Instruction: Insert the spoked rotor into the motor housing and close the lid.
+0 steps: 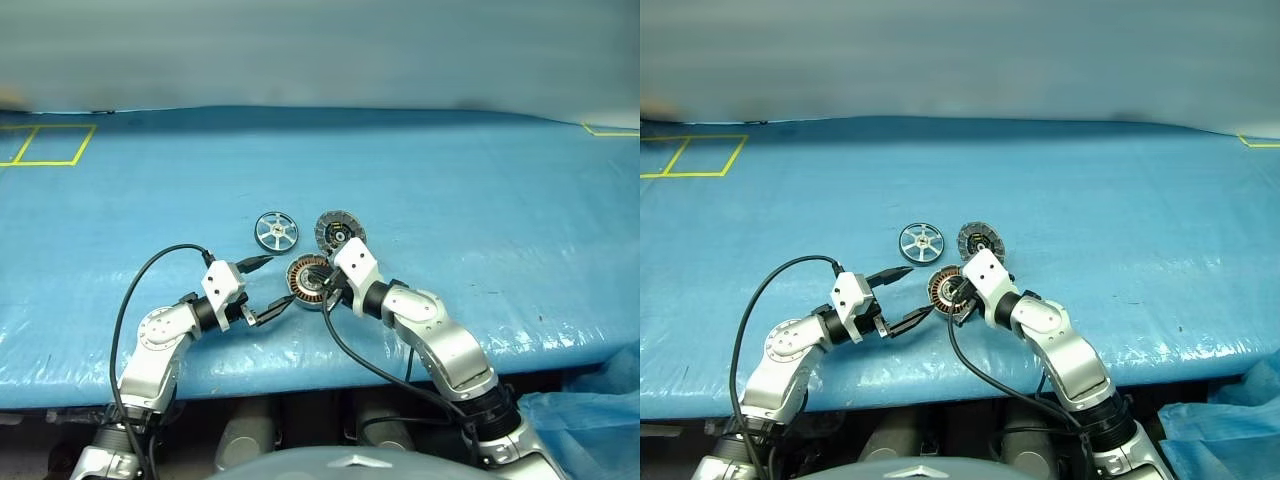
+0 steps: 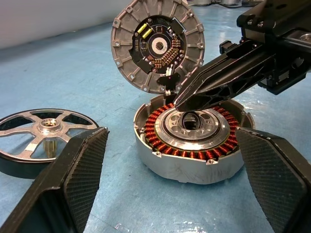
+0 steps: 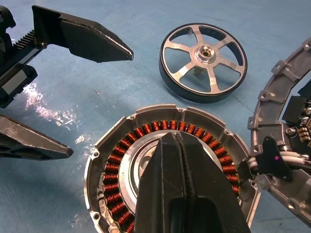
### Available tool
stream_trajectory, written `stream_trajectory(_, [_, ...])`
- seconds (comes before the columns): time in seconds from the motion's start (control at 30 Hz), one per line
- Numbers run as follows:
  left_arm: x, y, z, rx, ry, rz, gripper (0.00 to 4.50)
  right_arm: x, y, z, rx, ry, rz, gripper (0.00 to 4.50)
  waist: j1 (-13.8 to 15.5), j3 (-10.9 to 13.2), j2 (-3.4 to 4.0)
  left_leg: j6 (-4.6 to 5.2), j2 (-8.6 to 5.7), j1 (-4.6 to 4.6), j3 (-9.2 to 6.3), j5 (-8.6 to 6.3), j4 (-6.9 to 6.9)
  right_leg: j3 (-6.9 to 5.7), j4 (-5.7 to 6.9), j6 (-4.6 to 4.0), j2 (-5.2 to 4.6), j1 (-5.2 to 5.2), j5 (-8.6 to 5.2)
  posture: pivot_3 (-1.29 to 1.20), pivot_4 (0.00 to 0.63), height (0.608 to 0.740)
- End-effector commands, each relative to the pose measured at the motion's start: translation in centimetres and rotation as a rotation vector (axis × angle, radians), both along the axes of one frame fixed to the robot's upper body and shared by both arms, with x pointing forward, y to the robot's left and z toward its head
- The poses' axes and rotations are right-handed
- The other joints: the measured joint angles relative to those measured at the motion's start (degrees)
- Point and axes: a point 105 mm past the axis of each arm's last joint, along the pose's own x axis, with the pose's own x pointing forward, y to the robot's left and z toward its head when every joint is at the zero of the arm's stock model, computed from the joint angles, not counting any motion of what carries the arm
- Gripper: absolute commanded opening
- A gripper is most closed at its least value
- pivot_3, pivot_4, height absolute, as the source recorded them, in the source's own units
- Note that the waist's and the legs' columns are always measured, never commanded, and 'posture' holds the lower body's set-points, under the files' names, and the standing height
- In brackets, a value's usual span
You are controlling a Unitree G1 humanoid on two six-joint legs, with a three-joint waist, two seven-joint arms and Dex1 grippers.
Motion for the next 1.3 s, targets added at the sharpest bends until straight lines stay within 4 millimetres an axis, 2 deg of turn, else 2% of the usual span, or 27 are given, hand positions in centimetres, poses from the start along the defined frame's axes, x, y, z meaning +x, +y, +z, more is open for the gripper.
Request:
stream_trajectory(0.03, [0.2, -0.2, 0.6, 0.002, -0.041, -0.005, 4.5, 0.3, 0.0, 0.3, 0.002, -0.023, -0.006, 0.02, 0.0, 0.0, 0.0, 0.0, 0.0, 0.0, 0.0, 0.0, 0.0, 0.0, 0.0, 0.0, 0.0, 0.0, 0.0, 0.0, 0.15, 0.74])
stream_trajectory(0.3, [0.2, -0.1, 0.5, 0.002, -0.041, 0.002, 4.5, 0.9, -0.4, -0.7, -0.023, -0.001, -0.039, 0.02, 0.0, 0.0, 0.0, 0.0, 0.0, 0.03, 0.0, 0.0, 0.0, 0.0, 0.01, 0.0, 0.0, 0.01, 0.0, 0.0, 0.15, 0.74])
stream_trajectory(0.47, [0.1, -0.1, 0.5, 0.0, -0.039, 0.007, 4.5, 0.3, 0.0, -1.3, -0.046, 0.02, -0.009, 0.02, 0.0, 0.0, 0.0, 0.0, 0.0, 0.04, 0.0, 0.0, 0.01, 0.0, 0.0, 0.0, -0.02, 0.02, 0.0, 0.0, 0.15, 0.74])
stream_trajectory(0.87, [0.0, -0.1, 0.5, -0.005, -0.037, 0.01, 4.5, 0.1, -1.1, -4.1, -0.232, 0.093, -0.036, 0.02, -0.1, -0.1, -0.01, -0.01, 0.01, 0.17, -0.01, 0.0, 0.0, 0.0, 0.01, 0.0, -0.1, 0.08, 0.0, 0.0, 0.15, 0.74])
stream_trajectory(1.07, [-0.1, -0.1, 0.4, -0.006, -0.035, 0.011, 4.5, 0.1, -1.6, -4.6, -0.275, 0.096, -0.056, 0.02, -0.1, -0.2, 0.0, -0.03, 0.01, 0.19, -0.01, -0.01, 0.0, 0.0, 0.0, 0.0, -0.13, 0.1, 0.0, 0.0, 0.15, 0.74])
stream_trajectory(1.3, [-0.2, 0.0, 0.4, -0.005, -0.035, 0.012, 4.5, -0.7, -1.3, -4.3, -0.266, 0.089, -0.014, 0.02, 0.0, -0.3, -0.02, -0.04, 0.01, 0.17, -0.01, -0.02, 0.0, -0.01, -0.01, 0.01, -0.16, 0.09, -0.01, 0.0, 0.15, 0.74])
